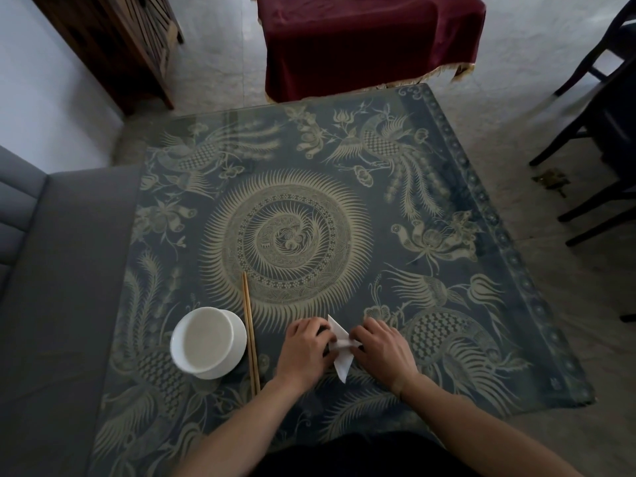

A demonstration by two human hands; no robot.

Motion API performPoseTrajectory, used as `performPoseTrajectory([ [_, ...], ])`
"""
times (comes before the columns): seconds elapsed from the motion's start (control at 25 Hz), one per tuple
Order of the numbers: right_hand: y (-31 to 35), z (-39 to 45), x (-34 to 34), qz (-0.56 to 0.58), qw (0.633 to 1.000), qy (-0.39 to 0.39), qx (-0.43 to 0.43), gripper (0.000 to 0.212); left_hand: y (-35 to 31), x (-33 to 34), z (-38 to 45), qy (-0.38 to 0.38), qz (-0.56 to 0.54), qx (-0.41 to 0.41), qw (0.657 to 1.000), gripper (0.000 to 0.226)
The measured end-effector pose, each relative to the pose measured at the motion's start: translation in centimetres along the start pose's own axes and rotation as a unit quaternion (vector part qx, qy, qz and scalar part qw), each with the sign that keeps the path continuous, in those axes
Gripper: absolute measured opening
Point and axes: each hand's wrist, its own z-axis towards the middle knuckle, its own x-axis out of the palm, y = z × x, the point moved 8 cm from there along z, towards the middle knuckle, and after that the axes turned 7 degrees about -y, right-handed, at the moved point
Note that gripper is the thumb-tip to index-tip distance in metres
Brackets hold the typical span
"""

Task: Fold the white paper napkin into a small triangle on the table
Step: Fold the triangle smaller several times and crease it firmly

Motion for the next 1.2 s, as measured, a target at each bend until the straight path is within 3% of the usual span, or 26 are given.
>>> performPoseTrajectory([
  [0.44, -0.2, 0.1, -1.0, 0.036, 0.999, -0.038, -0.003, 0.009, 0.3, -0.6, 0.2, -0.016, -0.021, -0.018, 0.999, 0.016],
  [0.72, -0.8, 0.2, -1.4, 0.098, 0.993, -0.043, 0.038, 0.011, 1.0, -0.9, 0.6, 0.015, -0.155, -0.105, 0.982, 0.037],
  [1.0, -1.3, -0.2, -1.5, 0.116, 0.991, -0.047, 0.058, 0.009, 1.9, -1.2, 0.4, 0.006, -0.245, -0.182, 0.952, 0.017],
  [1.2, -1.1, -0.6, -1.8, 0.121, 0.99, -0.054, 0.056, 0.01, 1.5, -1.6, 0.3, 0.006, -0.231, -0.174, 0.957, 0.011],
])
